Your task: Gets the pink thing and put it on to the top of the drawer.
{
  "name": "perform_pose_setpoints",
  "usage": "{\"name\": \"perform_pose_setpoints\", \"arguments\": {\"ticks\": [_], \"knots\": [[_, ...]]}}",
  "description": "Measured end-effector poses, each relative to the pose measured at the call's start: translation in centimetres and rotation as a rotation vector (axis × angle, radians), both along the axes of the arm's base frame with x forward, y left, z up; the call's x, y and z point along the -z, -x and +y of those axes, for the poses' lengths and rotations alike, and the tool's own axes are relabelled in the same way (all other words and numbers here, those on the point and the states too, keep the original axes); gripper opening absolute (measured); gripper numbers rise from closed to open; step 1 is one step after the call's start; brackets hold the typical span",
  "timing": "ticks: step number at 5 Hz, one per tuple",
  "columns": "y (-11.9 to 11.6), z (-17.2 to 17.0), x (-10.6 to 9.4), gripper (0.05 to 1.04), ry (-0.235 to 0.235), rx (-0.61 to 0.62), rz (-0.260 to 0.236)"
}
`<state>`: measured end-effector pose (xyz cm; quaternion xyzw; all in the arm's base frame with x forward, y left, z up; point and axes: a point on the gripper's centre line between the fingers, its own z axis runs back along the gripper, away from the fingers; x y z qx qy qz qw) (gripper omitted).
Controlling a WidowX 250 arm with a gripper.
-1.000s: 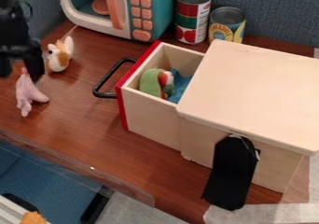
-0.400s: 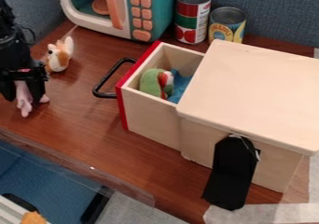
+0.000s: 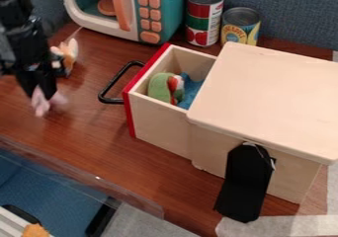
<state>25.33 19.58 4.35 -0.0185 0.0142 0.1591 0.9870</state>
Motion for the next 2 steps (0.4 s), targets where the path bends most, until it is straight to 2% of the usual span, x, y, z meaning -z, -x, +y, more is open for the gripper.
{"name": "perform_pose_setpoints", "arguments": {"ticks": [1, 2], "knots": [[-1.2, -2.9, -3.9, 0.222, -0.002, 0.02, -0.025], [-2.6, -6.7, -6.7, 0.195, 0.024, 0.057, -0.062]]}}
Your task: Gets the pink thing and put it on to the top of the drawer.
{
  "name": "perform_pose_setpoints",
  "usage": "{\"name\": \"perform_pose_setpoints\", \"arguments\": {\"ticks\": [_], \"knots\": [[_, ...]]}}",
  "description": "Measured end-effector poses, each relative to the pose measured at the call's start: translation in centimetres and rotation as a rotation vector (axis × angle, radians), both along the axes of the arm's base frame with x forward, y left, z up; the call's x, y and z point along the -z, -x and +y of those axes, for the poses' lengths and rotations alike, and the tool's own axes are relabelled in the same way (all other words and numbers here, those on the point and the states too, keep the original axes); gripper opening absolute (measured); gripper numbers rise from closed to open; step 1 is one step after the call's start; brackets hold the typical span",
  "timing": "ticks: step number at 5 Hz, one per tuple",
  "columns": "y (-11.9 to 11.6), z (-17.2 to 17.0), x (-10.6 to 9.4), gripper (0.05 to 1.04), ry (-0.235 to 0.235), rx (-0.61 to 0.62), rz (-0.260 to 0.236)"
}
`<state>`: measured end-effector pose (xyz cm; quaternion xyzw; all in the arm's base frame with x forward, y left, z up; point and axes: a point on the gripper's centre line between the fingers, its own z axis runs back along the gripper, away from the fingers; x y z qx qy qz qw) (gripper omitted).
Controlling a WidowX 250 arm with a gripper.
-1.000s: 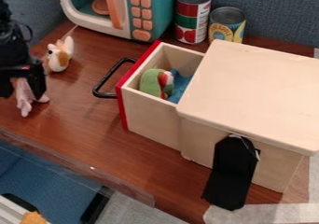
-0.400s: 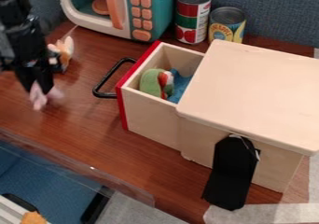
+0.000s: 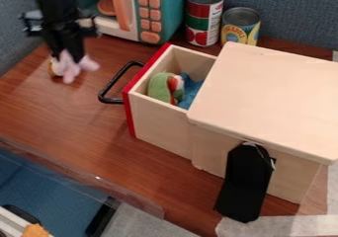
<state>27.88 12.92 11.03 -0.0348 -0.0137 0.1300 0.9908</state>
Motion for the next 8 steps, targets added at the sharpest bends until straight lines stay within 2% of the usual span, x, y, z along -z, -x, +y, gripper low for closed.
{"name": "perform_pose_setpoints", "arguments": {"ticks": [1, 2, 4, 5, 6, 7, 8], "knots": [[-2.8, -5.1, -2.4, 0.179, 0.025, 0.143, -0.054], [-3.7, -10.2, -4.5, 0.177, 0.043, 0.261, -0.105], [-3.7, -19.2, -4.5, 0.177, 0.028, 0.436, -0.118], [-2.8, -20.6, -3.6, 0.176, 0.031, 0.47, -0.09], [-2.1, -22.4, -1.7, 0.211, 0.087, 0.501, -0.026], [-1.8, -22.6, -1.5, 0.47, 0.089, 0.459, -0.009], [-1.2, -22.0, -1.9, 0.788, 0.06, 0.415, 0.022]]}}
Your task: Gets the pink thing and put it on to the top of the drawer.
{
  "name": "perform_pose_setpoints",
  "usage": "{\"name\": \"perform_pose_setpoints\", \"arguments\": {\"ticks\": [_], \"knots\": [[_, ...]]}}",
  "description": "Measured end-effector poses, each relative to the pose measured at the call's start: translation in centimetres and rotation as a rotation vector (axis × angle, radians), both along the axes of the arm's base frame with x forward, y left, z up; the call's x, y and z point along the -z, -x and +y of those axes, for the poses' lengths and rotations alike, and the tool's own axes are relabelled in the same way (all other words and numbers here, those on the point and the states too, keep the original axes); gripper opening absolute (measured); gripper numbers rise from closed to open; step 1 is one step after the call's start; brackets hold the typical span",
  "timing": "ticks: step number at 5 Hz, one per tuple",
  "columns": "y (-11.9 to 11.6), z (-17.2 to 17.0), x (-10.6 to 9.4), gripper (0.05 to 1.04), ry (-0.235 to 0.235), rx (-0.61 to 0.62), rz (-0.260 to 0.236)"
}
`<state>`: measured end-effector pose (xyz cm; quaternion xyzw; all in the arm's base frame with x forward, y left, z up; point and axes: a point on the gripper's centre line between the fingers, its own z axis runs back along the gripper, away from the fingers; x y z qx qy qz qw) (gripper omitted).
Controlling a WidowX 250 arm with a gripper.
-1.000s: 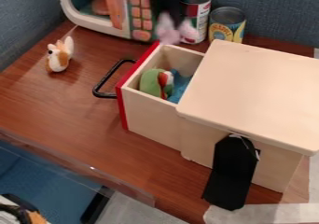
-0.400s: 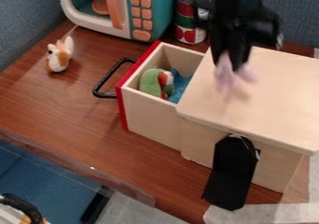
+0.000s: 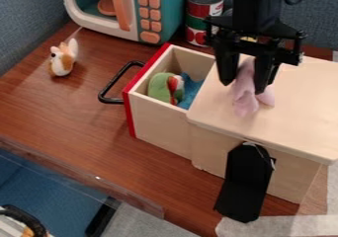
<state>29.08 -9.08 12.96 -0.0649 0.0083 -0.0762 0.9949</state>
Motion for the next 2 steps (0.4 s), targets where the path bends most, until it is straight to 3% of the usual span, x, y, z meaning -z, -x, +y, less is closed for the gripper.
{"name": "perform_pose_setpoints", "arguments": {"ticks": [1, 2], "knots": [[0.5, 0.2, -2.1, 1.003, 0.008, -0.001, -0.034], [0.8, 0.3, -4.3, 1.005, 0.013, 0.006, -0.085]]}}
